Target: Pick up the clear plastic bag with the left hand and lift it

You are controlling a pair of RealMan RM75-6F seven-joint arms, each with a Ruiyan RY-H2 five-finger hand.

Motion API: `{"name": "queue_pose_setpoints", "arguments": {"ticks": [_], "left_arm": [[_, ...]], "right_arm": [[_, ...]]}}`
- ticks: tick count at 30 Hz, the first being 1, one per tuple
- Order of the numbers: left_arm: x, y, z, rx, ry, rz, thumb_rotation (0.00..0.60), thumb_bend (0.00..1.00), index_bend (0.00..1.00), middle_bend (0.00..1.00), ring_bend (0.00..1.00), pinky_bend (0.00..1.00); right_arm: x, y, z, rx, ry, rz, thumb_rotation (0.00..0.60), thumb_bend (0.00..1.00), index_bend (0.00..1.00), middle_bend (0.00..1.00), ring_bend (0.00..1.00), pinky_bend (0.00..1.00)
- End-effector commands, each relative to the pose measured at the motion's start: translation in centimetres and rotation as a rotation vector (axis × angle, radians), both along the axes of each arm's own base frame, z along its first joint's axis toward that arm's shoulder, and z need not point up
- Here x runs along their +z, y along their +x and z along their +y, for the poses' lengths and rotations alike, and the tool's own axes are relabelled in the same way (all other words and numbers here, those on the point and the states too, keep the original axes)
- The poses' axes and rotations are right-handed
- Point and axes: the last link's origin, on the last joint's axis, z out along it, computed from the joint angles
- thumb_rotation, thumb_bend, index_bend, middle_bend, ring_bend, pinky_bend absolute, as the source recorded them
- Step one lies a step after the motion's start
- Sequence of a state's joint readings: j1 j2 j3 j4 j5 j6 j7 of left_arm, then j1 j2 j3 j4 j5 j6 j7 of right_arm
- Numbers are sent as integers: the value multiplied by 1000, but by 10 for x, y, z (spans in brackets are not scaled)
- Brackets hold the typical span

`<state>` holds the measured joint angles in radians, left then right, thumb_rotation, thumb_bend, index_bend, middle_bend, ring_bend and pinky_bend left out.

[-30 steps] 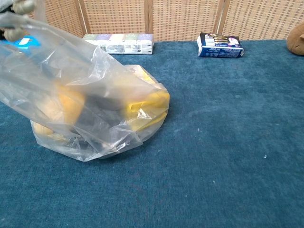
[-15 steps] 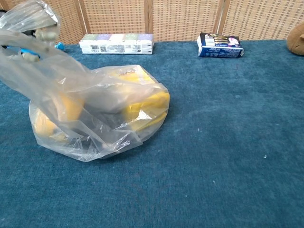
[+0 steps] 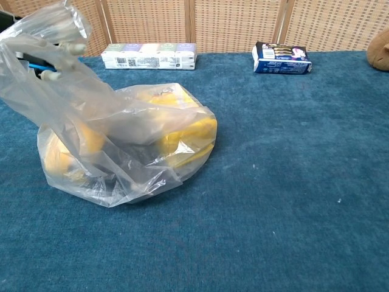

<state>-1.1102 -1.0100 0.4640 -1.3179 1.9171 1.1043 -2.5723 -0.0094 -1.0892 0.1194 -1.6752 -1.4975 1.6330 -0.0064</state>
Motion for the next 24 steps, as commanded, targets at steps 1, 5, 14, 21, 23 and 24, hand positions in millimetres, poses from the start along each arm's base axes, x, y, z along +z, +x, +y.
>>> {"name": "queue_pose_setpoints", "arguments": {"ticks": [1, 5, 14, 21, 23, 24], "left_arm": [[-3, 6, -2, 34, -21, -67, 0, 132, 245, 325, 330, 352], [-8, 12, -2, 67, -52, -129, 0, 132, 244, 325, 330, 352], [-3, 15, -1, 107, -92, -269, 0, 133, 244, 364, 379, 388], [17, -1, -2, 127, -53, -294, 0, 130, 245, 430, 445, 464], [25, -13, -5, 109, -40, -244, 0, 130, 247, 442, 457, 477], [27, -15, -6, 110, -40, -241, 0, 129, 248, 448, 463, 486]], "right_arm": [[0, 0, 0, 0, 0, 0, 407, 268, 367, 409, 402, 253], [0, 0, 0, 4, 1, -1, 406, 267, 367, 409, 402, 253], [2, 0, 3, 1, -8, -3, 408, 268, 367, 409, 402, 254], [1, -1, 1, 2, -7, -5, 409, 267, 367, 409, 402, 253], [1, -1, 0, 2, -4, -6, 409, 267, 367, 409, 401, 253], [1, -1, 0, 3, -3, -7, 409, 267, 367, 409, 402, 253]]}}
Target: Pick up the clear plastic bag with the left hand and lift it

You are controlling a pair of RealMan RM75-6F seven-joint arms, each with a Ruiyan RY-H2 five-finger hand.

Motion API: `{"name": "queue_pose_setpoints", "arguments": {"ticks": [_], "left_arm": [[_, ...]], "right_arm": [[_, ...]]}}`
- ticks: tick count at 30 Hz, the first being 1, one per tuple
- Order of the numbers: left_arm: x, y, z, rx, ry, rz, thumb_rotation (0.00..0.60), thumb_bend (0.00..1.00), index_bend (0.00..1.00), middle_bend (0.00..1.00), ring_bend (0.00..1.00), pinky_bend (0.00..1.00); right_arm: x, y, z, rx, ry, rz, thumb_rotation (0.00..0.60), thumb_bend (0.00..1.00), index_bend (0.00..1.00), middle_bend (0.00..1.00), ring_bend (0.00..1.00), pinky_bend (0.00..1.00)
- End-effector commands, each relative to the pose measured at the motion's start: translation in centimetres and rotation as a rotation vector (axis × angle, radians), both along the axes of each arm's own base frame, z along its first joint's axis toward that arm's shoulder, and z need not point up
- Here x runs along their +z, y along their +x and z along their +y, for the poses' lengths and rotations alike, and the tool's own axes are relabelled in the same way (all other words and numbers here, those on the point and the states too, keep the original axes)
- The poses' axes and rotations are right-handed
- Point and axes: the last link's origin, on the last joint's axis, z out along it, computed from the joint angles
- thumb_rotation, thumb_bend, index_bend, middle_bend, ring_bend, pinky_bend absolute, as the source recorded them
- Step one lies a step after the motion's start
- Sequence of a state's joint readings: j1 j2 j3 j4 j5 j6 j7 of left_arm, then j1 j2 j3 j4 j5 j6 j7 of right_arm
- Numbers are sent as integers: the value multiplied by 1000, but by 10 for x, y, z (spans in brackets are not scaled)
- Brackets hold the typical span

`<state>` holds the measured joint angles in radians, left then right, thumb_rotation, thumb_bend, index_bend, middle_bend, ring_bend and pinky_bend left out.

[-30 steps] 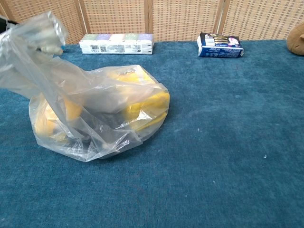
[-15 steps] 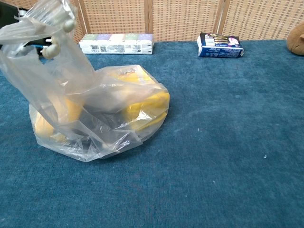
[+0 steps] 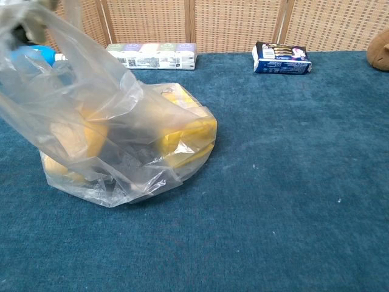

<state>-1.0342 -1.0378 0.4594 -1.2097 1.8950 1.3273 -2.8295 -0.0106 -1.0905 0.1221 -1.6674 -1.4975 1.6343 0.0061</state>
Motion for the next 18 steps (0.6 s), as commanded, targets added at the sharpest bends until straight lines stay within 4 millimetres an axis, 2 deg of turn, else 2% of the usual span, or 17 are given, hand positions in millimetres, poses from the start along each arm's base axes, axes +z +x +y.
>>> {"name": "queue_pose_setpoints", "arguments": {"ticks": [1, 6, 11, 14, 18], "left_arm": [[9, -12, -4, -5, 7, 29, 0, 129, 248, 453, 470, 495], [16, -23, -6, 14, 6, 44, 0, 126, 302, 520, 557, 582], [13, -29, -5, 24, -36, 131, 0, 104, 324, 541, 581, 648], [11, -28, -5, -7, -49, 179, 0, 83, 324, 541, 581, 634], [9, -22, -3, -29, -37, 167, 0, 62, 325, 541, 559, 518]], "right_arm": [[0, 0, 0, 2, 2, -2, 409, 267, 367, 409, 402, 253], [-2, 0, -2, 6, 11, -1, 408, 268, 367, 409, 402, 253], [-1, 2, -3, 10, 10, 1, 407, 268, 367, 409, 402, 253], [-1, 2, -3, 11, 9, 1, 407, 267, 367, 409, 402, 254], [-1, 3, -3, 12, 10, 2, 407, 268, 367, 409, 402, 253]]}}
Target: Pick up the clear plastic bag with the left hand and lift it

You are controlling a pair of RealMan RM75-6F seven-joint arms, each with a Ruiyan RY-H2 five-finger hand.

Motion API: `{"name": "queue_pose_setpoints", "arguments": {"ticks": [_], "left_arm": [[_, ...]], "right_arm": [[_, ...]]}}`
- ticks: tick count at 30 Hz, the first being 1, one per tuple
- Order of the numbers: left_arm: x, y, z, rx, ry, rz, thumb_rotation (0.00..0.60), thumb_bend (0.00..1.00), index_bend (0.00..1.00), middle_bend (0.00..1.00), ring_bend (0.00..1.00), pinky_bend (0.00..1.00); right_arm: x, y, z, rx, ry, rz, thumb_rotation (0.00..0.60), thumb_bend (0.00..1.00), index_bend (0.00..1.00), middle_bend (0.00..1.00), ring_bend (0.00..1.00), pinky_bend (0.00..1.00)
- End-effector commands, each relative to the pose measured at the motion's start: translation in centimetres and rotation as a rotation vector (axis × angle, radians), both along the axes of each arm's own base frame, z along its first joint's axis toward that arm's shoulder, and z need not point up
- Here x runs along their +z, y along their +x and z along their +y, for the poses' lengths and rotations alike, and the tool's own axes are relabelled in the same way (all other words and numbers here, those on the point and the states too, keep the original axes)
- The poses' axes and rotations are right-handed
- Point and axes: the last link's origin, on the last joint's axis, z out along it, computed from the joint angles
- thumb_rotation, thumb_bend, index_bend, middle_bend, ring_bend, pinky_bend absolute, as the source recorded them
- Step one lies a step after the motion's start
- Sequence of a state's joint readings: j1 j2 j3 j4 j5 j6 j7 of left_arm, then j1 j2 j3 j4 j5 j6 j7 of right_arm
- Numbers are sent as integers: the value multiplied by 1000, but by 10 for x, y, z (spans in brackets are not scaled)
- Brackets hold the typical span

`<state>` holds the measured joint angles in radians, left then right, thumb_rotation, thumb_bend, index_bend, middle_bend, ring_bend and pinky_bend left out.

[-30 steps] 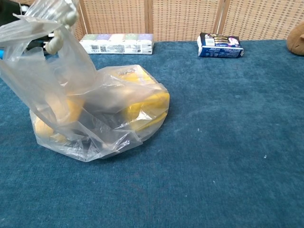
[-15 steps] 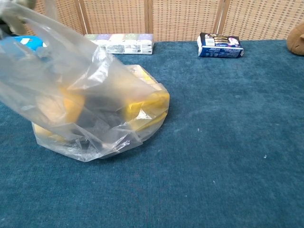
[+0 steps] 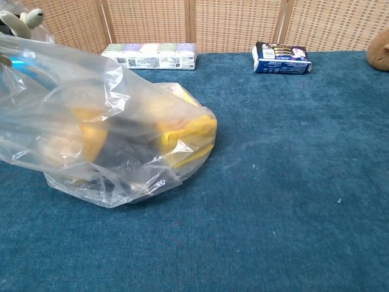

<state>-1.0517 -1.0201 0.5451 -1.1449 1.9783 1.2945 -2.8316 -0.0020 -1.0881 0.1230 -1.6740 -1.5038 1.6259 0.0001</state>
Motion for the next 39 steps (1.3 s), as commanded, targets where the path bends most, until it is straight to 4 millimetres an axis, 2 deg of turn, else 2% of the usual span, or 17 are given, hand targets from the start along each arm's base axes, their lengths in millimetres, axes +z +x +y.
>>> {"name": "queue_pose_setpoints", "arguments": {"ticks": [1, 10, 22, 32, 39], "left_arm": [[-3, 5, 2, -8, 6, -21, 0, 55, 325, 541, 554, 509], [-13, 15, 6, -21, -3, -77, 0, 37, 325, 541, 554, 473], [10, -4, 10, -20, 59, 28, 0, 38, 324, 541, 554, 473], [10, -15, 13, 15, 85, 88, 0, 39, 325, 541, 549, 467], [9, -17, 13, -29, 74, 187, 0, 40, 325, 542, 544, 448]], "right_arm": [[0, 0, 0, 1, 0, 1, 407, 268, 367, 409, 402, 254], [1, -1, 1, -8, -4, 2, 408, 267, 367, 409, 401, 253], [-1, -2, -1, -10, 3, 1, 407, 268, 367, 409, 401, 253], [-2, -2, -3, -13, 6, 2, 408, 267, 367, 409, 401, 253], [-2, -3, -2, -16, 4, 0, 408, 267, 367, 409, 402, 253]]}}
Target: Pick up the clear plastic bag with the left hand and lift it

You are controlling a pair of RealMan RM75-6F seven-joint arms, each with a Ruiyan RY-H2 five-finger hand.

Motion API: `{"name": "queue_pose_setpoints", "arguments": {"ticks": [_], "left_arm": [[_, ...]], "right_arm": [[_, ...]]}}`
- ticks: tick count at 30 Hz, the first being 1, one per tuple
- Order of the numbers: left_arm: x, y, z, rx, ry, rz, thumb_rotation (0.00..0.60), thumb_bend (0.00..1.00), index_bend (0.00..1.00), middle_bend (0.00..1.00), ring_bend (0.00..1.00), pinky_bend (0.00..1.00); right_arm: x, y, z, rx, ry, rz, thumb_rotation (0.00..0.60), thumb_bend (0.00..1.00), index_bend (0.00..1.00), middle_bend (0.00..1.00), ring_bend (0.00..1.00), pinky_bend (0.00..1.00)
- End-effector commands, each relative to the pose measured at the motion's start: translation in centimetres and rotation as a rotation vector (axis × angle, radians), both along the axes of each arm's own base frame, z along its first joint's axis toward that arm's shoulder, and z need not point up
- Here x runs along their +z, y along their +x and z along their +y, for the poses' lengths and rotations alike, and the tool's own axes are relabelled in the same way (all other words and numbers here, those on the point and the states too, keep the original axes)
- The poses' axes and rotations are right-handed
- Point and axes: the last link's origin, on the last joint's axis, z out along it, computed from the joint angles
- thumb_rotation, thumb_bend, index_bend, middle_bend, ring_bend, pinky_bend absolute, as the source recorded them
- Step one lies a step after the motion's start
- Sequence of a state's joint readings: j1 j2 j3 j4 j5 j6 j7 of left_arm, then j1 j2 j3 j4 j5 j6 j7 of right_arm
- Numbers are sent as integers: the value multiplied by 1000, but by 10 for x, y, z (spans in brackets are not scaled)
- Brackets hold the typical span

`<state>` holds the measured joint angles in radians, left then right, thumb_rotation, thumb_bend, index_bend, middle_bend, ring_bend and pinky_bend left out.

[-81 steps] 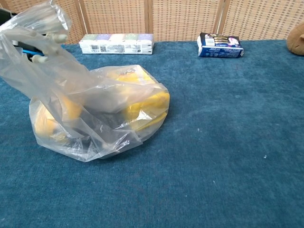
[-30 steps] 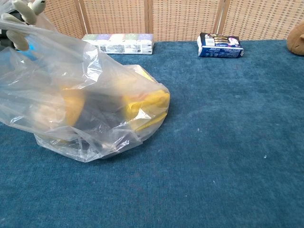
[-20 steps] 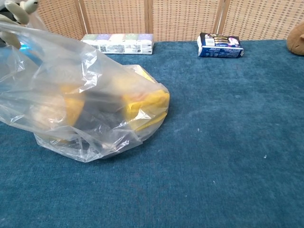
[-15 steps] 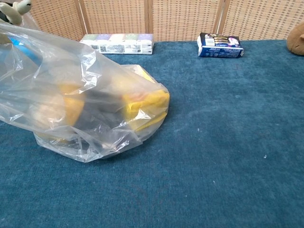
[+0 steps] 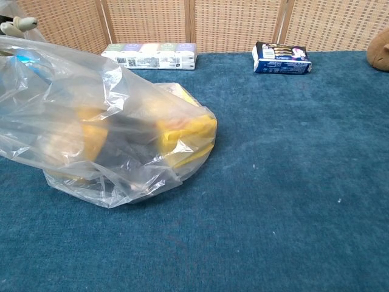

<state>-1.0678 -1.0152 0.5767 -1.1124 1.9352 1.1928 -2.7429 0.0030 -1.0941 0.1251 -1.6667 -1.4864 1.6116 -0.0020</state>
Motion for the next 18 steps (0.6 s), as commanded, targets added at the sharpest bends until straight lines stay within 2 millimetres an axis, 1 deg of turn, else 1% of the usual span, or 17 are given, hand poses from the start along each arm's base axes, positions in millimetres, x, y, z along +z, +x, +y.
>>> {"name": "queue_pose_setpoints", "arguments": {"ticks": [1, 6, 10, 14, 18], "left_arm": [[0, -1, -1, -19, -20, 38, 0, 40, 325, 542, 544, 449], [3, -6, -4, -57, -43, 122, 0, 39, 324, 541, 543, 453], [0, -7, -9, -70, -75, 140, 0, 39, 324, 541, 543, 456], [-2, -3, -11, -90, -89, 138, 0, 39, 324, 541, 544, 457], [-10, 7, -14, -125, -114, 124, 0, 39, 325, 541, 543, 457]], "right_arm": [[0, 0, 0, 1, 0, 0, 408, 267, 367, 409, 402, 253], [0, 1, 0, 4, 0, 1, 408, 267, 367, 409, 402, 254], [-1, 2, -1, 6, 2, 0, 409, 267, 367, 409, 401, 253], [-1, 2, -1, 9, 3, 0, 409, 267, 367, 409, 401, 254], [1, 3, -1, 11, -3, 1, 409, 268, 367, 409, 401, 254]]}}
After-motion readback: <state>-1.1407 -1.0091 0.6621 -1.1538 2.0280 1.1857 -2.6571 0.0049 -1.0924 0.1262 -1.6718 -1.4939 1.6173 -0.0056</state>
